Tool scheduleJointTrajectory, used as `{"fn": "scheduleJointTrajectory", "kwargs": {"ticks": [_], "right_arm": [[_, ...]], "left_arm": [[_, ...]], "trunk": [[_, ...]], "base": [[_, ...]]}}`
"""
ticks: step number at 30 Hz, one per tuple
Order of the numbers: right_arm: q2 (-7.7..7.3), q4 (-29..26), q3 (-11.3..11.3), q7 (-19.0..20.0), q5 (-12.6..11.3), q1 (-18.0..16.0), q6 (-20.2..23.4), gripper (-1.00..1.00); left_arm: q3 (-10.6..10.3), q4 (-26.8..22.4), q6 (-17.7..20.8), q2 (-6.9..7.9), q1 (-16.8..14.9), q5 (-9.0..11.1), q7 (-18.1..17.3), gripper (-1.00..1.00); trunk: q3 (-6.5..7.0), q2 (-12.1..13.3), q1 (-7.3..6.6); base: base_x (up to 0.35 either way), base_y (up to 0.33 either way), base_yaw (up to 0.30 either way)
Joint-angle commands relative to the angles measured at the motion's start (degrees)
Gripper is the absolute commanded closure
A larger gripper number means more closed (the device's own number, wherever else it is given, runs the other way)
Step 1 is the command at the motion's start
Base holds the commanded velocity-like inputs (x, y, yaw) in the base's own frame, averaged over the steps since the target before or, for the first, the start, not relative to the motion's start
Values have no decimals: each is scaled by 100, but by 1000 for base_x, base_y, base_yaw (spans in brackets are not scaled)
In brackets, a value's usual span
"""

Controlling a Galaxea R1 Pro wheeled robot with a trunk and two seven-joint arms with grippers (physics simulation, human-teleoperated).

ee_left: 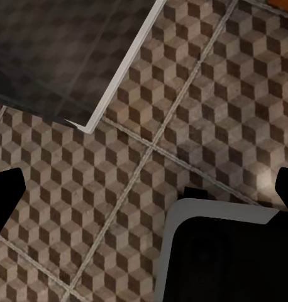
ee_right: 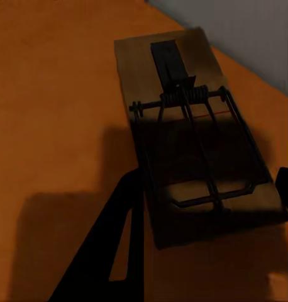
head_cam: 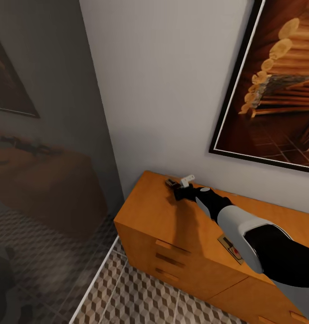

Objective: Take the four mousetraps from the cabinet in the bathroom and place them on the bathroom floor. Make sure all four end up on the same floor surface, and ensure that at least two of them are either under or directly next to the same bathroom sink.

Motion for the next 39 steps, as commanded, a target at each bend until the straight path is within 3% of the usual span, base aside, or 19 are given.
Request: {"fn": "scheduleJointTrajectory", "kwargs": {"ticks": [1, 8, 26, 39], "right_arm": [[-5, -150, 17, 14, -37, -3, 186, 100], [-7, -554, 13, 10, -33, -3, 546, 100], [12, -595, 27, 1, -30, -3, 586, 100], [-1, -591, 35, -16, -30, -3, 583, 100]], "left_arm": [[-49, 18, -26, -3, -8, 11, 29, -100], [-49, 18, -26, -3, -8, 11, 29, -100], [-49, 20, -26, -3, -8, 11, 29, -100], [-49, 19, -26, -3, -8, 11, 29, -100]], "trunk": [[-10, -10, 3], [-10, -10, 3], [-10, -10, 3], [-10, -10, 3]], "base": [[0, 0, 0], [0, 0, 0], [-7, 0, 0], [-287, 0, 0]]}}
